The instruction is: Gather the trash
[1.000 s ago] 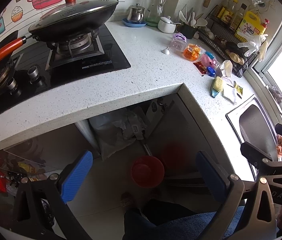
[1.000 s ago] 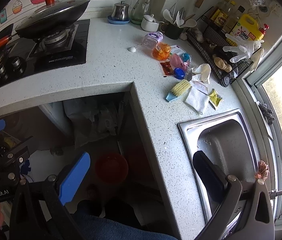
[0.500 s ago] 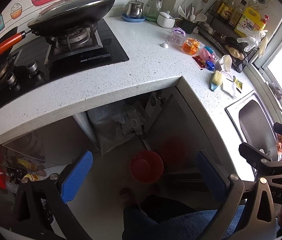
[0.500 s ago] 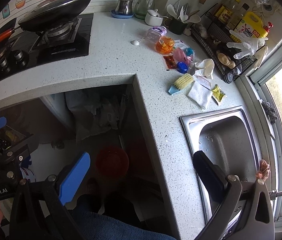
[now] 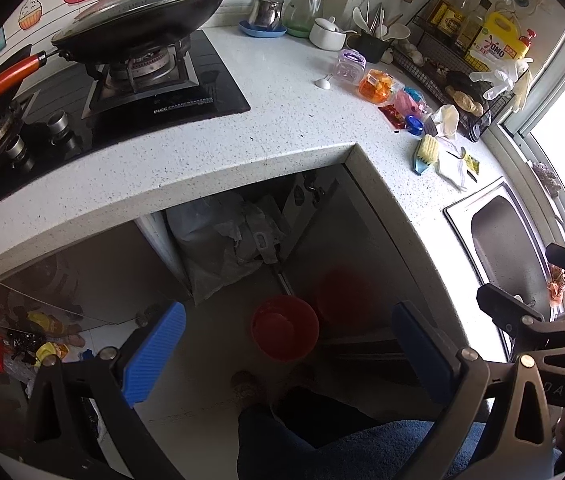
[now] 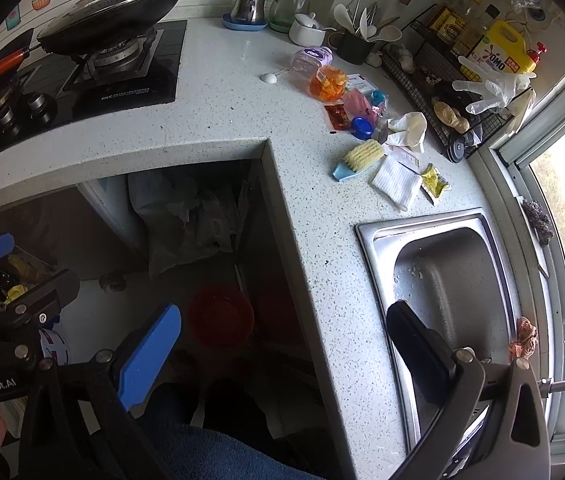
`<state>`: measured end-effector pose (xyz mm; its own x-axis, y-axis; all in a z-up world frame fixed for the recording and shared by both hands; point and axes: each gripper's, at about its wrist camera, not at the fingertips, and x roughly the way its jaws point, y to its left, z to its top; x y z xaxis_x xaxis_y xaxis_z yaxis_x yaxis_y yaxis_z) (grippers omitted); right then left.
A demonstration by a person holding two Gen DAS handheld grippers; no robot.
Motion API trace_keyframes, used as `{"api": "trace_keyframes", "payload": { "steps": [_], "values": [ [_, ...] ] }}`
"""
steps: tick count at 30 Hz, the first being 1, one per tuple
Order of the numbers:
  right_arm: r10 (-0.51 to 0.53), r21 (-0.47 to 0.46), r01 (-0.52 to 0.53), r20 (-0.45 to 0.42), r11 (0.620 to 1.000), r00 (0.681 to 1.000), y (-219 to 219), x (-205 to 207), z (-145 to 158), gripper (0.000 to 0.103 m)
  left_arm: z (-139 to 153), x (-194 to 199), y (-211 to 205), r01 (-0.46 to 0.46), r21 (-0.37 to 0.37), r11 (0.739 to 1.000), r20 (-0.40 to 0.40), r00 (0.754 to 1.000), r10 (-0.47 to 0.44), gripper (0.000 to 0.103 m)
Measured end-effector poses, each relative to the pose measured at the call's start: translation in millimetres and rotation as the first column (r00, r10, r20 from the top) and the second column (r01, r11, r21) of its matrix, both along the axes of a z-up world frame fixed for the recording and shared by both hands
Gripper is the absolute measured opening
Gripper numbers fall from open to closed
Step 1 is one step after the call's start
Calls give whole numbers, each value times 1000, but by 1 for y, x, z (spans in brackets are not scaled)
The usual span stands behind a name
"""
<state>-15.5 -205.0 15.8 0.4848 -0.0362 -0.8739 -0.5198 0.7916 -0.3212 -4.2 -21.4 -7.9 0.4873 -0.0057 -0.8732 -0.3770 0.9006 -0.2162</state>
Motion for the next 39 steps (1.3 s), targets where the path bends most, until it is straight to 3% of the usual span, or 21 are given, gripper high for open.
{"api": "trace_keyframes", "payload": {
  "steps": [16, 23, 30, 39],
  "values": [
    [-4, -12, 4, -26, 1000, 1000, -2, -1, -8, 103, -9, -3, -2, 9, -20, 1000, -22, 1000, -9, 103],
    [-14, 4, 14, 12, 1000, 1000, 3, -4, -1, 103, -1, 0, 8, 23, -22, 999, 1, 1000, -23, 103],
    [-70, 70, 65, 71, 995, 995, 10, 2, 10, 103, 21, 21, 22, 73, 29, 997, 38, 997, -74, 103],
    [-187, 184, 152, 192, 971, 963, 7, 33, 39, 103, 59, 84, 26, 154, 152, 976, 113, 979, -172, 103]
  ]
}}
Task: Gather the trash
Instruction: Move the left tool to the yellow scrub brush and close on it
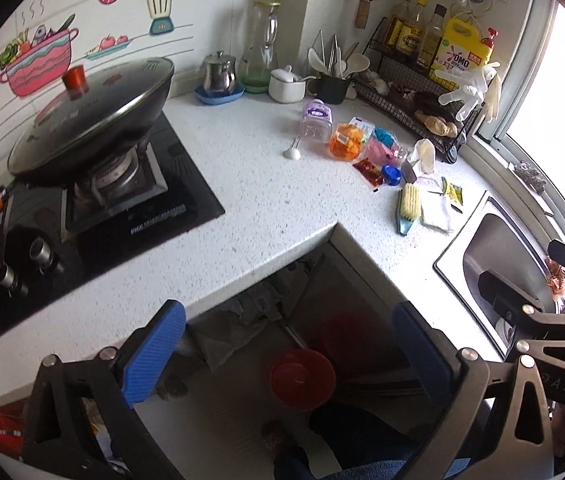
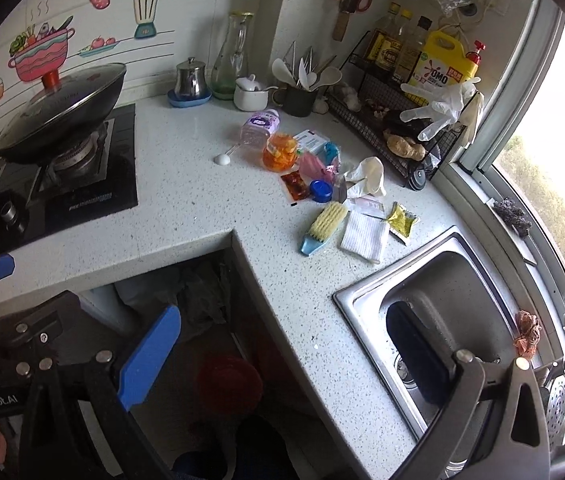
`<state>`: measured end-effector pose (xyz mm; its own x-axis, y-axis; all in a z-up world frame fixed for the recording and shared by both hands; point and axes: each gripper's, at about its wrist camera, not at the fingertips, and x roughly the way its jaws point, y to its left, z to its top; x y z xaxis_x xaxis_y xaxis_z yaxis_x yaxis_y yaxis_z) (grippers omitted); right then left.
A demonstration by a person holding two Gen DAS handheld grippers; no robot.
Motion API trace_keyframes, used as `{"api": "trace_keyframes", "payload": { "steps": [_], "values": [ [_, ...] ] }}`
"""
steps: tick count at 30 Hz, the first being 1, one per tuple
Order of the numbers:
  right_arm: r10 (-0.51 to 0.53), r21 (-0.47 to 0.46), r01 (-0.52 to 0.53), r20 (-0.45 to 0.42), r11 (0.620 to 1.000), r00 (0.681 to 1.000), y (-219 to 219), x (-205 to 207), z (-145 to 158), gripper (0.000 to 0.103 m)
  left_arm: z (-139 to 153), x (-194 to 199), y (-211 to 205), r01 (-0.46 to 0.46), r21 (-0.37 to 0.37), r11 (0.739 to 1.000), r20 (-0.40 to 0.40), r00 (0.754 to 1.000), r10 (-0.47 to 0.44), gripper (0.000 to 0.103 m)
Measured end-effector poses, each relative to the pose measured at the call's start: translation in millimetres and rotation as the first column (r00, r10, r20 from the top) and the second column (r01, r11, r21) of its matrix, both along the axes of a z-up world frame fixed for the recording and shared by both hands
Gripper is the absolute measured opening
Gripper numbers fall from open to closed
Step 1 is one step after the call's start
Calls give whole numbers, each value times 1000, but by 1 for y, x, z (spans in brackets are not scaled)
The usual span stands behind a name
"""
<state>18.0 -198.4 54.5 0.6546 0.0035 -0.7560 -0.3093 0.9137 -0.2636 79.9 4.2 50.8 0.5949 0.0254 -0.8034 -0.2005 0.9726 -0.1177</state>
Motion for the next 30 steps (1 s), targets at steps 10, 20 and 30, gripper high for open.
{"api": "trace_keyframes", "payload": {
  "steps": [10, 20, 30],
  "values": [
    [-183, 65, 181, 14, 981, 983, -40, 65, 5, 103, 1, 106, -39, 125, 31, 992, 3, 992, -125, 103],
    [-246, 65, 252, -88, 966, 965, -102, 150, -21, 103, -36, 209, -102, 214, 23, 977, -113, 971, -210, 103],
    [-180, 93, 210, -254, 973, 950, -149, 221, -74, 103, -90, 281, -150, 306, 11, 952, -261, 920, -293, 103]
  ]
}}
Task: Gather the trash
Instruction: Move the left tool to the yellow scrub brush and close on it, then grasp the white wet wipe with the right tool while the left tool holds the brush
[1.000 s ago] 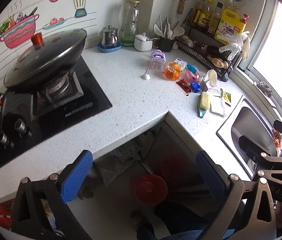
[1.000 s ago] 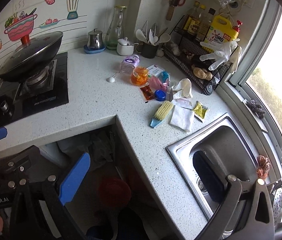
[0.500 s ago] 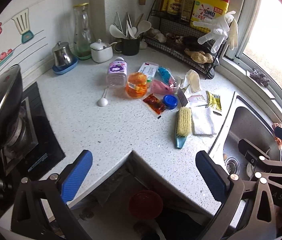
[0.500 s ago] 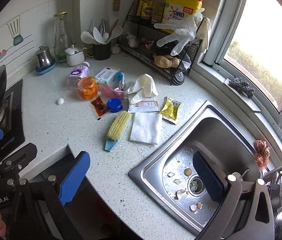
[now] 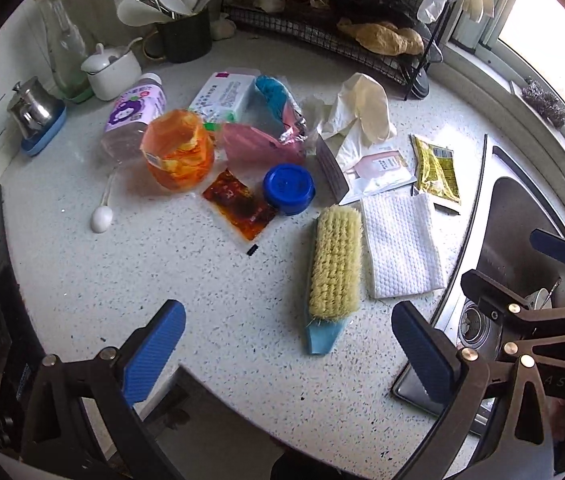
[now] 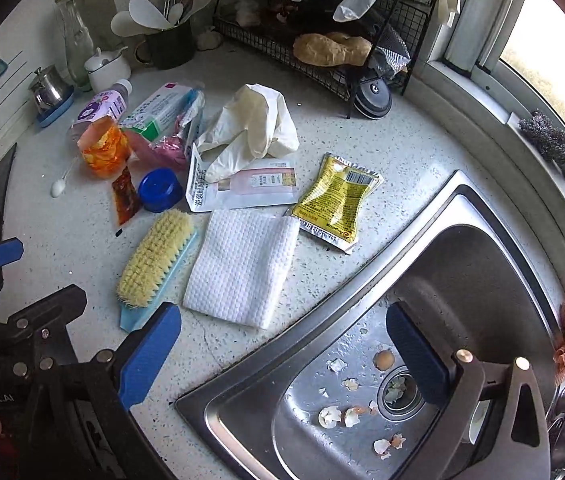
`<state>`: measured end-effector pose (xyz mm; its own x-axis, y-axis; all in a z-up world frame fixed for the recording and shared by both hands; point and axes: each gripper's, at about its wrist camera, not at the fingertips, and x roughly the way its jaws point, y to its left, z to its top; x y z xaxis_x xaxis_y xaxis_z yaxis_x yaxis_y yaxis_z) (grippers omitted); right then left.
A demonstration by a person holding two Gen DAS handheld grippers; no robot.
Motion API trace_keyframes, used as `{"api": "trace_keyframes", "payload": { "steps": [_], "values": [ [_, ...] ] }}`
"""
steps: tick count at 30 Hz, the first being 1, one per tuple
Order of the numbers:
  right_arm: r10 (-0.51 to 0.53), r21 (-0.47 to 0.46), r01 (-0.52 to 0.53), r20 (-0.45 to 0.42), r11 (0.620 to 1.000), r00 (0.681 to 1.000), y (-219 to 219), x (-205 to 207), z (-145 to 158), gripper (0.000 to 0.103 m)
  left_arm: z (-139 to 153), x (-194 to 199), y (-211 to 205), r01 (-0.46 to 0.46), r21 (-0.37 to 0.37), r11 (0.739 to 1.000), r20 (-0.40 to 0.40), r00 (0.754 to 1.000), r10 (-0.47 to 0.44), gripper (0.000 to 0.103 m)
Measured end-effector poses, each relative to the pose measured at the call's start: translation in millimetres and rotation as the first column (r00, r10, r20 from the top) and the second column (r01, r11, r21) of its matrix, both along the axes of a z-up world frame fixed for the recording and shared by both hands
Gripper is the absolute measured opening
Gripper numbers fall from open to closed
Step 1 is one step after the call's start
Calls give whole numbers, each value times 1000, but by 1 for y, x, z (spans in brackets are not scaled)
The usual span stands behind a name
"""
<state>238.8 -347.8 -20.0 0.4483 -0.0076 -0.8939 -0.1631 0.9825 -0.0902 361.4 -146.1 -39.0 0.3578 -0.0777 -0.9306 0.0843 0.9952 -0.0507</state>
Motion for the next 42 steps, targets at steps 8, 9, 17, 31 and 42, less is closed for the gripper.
{"api": "trace_keyframes", "payload": {
  "steps": [8, 9, 17, 31, 42],
  "values": [
    [-102, -3, 102, -76, 995, 992, -27, 29, -32, 103, -45, 33, -24, 65, 20, 998, -110, 992, -63, 103],
    [-106, 2, 107, -83, 994, 991, -28, 29, -35, 103, -49, 34, -25, 78, 17, 997, -117, 990, -76, 103],
    [-162, 3, 163, -107, 987, 981, -38, 31, -44, 103, -71, 36, -36, 126, 41, 991, -140, 983, -119, 79],
    [-189, 36, 193, -91, 981, 978, -9, 28, -30, 103, -57, 21, -12, 172, -35, 984, -88, 981, -174, 36],
    [-26, 75, 32, -86, 997, 996, 40, 53, -40, 103, -29, 10, 32, 21, 64, 998, 21, 1000, -23, 36]
  ]
}}
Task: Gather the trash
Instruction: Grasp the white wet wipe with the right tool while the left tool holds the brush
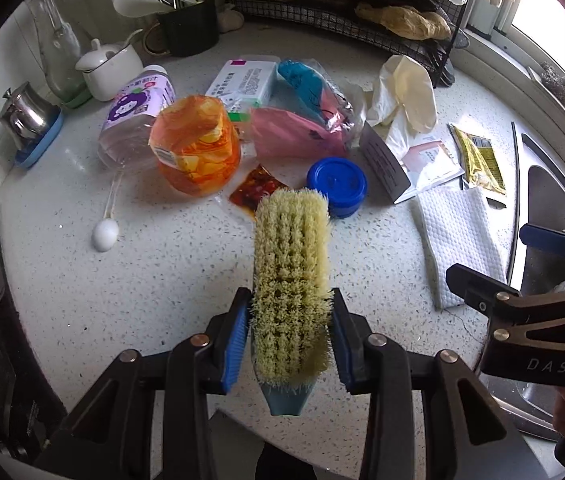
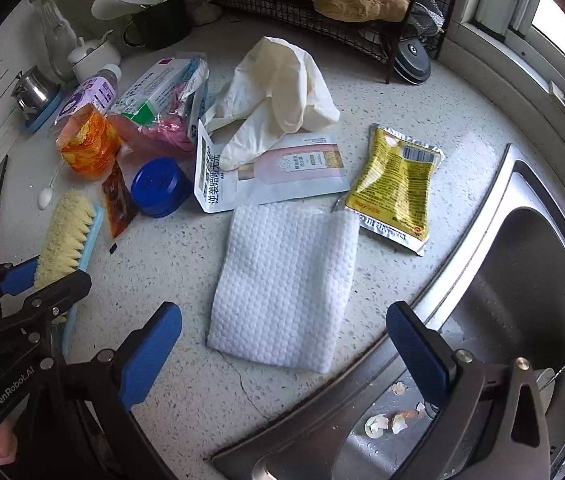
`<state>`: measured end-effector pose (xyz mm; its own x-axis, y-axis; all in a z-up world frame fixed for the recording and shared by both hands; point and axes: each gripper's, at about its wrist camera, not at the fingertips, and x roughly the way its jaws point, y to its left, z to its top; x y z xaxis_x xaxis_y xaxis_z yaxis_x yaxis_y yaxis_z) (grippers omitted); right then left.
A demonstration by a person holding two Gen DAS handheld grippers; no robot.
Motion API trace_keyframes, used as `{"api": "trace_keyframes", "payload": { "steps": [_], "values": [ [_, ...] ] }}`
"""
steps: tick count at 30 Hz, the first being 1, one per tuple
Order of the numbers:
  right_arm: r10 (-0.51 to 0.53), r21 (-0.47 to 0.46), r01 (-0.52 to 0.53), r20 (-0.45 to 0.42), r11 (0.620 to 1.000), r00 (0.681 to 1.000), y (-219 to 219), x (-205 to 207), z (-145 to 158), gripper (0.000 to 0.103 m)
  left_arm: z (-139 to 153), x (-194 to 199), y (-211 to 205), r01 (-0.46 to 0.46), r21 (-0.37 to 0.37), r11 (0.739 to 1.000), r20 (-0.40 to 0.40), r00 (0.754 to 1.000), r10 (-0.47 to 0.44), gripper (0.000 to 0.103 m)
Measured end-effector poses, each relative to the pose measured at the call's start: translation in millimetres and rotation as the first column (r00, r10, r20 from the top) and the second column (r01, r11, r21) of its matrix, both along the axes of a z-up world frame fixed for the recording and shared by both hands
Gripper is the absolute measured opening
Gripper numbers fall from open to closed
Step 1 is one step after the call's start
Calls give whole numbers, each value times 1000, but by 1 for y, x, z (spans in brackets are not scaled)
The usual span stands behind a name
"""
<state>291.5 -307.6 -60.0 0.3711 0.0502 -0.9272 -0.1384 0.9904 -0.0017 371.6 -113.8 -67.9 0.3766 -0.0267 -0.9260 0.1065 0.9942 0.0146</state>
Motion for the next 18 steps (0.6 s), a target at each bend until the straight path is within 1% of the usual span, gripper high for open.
{"api": "trace_keyframes", "payload": {
  "steps": [1, 3, 5, 7, 10, 13, 15, 16, 17, 18],
  "values": [
    [17, 4, -17, -3, 1000, 1000, 3, 3, -2, 103, 3, 0, 6, -11, 8, 1000, -1, 1000, 11, 36],
    [48, 17, -48, -22, 999, 999, 9, 10, -10, 102, -1, 2, 5, -35, 17, 999, -5, 999, 35, 36],
    [78, 42, -76, -48, 996, 996, 11, 15, -18, 87, -3, -1, 10, -60, 21, 998, -12, 998, 61, 36],
    [109, 35, -107, -66, 994, 992, 14, 18, -25, 87, -9, -3, 7, -81, 20, 997, -14, 997, 81, 36],
    [144, 16, -143, -51, 990, 988, 20, 15, -27, 86, -15, -6, 6, -110, 18, 994, -19, 994, 111, 36],
    [183, -70, -185, -33, 980, 983, 27, 10, -31, 73, -18, -17, 10, -148, 14, 989, -29, 988, 149, 36],
    [200, -70, -202, -25, 977, 979, 30, 7, -31, 67, -16, -24, 11, -164, 14, 986, -32, 986, 164, 36],
    [209, -72, -210, -22, 975, 978, 33, 5, -30, 59, -14, -28, 11, -165, 12, 986, -29, 986, 166, 36],
    [216, -73, -217, -20, 973, 976, 36, 4, -29, 45, -12, -32, 11, -164, 9, 986, -26, 986, 164, 36],
    [222, -75, -222, -17, 972, 975, 39, 2, -28, 36, -9, -35, 11, -161, 10, 987, -25, 987, 161, 36]
  ]
}}
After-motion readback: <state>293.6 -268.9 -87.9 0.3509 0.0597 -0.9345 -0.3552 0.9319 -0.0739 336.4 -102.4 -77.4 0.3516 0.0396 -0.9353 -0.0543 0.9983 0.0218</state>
